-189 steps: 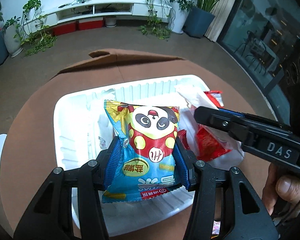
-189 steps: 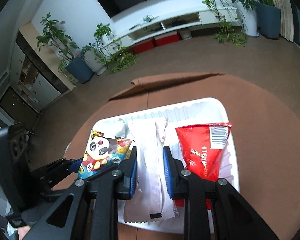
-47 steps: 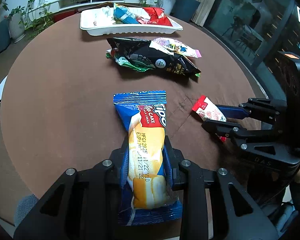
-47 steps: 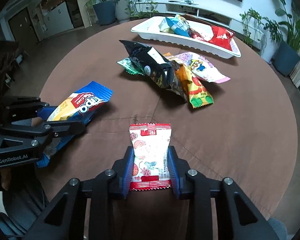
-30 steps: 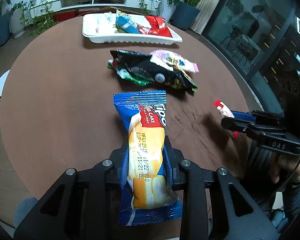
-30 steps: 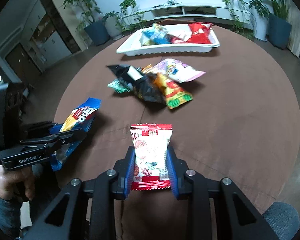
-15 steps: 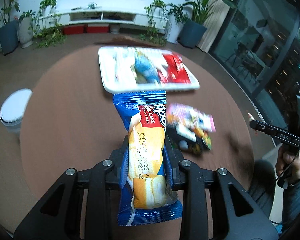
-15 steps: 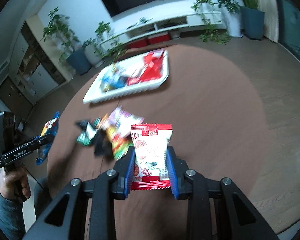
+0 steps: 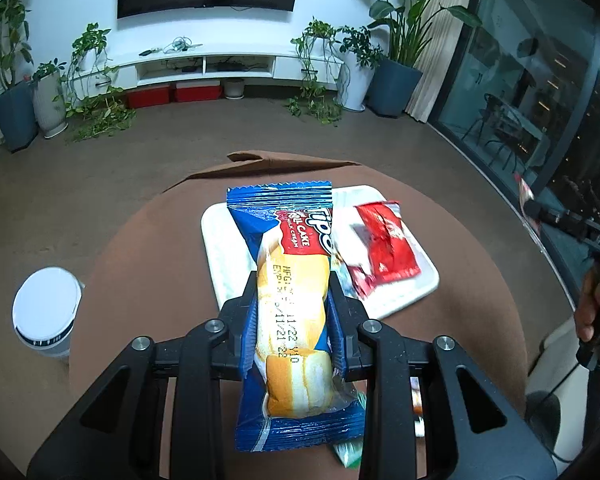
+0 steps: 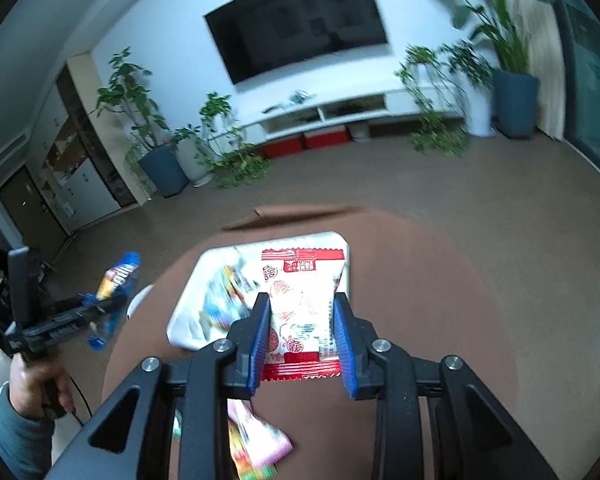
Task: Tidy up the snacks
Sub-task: 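Carry the Tipo packet to the tray with the left tool while the right tool carries the candy packet, then release both packets in the tray and pull both tools back, then grasp the black snack bag with the right tool, then grasp the green nut packet with the left tool, then carry the green packet to the tray with the left tool while the right tool carries the black bag, then release the green packet and black bag into the tray, pull both tools back, then move both tools back to the orange and pink packets on the table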
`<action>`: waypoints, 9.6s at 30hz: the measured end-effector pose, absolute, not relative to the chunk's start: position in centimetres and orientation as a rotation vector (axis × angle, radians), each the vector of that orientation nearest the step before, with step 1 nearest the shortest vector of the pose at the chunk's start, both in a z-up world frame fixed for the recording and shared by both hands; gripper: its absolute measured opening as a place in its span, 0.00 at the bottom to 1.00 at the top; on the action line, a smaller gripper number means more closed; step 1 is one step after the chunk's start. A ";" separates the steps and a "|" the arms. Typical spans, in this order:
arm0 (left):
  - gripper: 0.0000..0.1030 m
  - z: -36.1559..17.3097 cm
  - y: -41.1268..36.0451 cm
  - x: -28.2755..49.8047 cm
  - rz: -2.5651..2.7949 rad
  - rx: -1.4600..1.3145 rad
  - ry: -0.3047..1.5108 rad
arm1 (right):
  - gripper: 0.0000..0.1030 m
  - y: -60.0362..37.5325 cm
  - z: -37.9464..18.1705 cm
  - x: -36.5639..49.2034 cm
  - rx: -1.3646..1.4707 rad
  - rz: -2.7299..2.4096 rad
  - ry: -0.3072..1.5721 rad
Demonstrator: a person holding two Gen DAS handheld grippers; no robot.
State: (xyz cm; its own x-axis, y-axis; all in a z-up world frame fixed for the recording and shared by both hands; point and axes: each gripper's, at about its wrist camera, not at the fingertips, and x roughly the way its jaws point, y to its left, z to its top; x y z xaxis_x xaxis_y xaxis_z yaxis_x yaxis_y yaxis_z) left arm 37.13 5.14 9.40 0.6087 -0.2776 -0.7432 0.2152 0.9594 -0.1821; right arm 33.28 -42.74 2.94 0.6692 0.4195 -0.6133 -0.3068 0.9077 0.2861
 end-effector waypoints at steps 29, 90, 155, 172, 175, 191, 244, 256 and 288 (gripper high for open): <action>0.27 -2.5 0.6 47.8 -0.285 -0.025 0.989 | 0.32 -29.7 -9.8 45.8 -0.075 0.390 0.982; 1.00 -1.3 5.7 15.7 -0.244 -0.315 0.934 | 0.69 -31.0 -8.5 18.7 -0.188 0.746 0.858; 0.80 -6.7 -3.0 32.8 -0.267 0.160 1.238 | 0.31 -37.0 -13.1 15.4 -0.113 0.555 1.049; 0.27 -5.8 -2.8 31.1 -0.325 0.153 1.179 | 0.33 -36.7 -13.1 15.5 -0.129 0.529 1.046; 0.27 -5.6 -2.0 30.3 -0.329 0.118 1.171 | 0.31 -36.9 -13.1 15.6 -0.112 0.533 1.051; 0.27 -3.1 0.0 21.7 -0.424 -0.140 1.075 | 0.26 -37.8 -11.4 14.9 0.120 0.631 1.066; 0.27 -2.7 6.4 48.1 -0.248 -0.162 0.997 | 0.26 -31.5 -7.7 44.2 0.086 0.414 1.004; 0.30 -5.2 6.0 50.3 -0.241 -0.162 1.006 | 0.27 -30.7 -10.2 45.2 0.048 0.379 1.051; 1.00 -1.6 7.5 41.6 -0.265 -0.226 0.896 | 0.80 -36.7 -5.2 36.2 0.065 0.488 0.913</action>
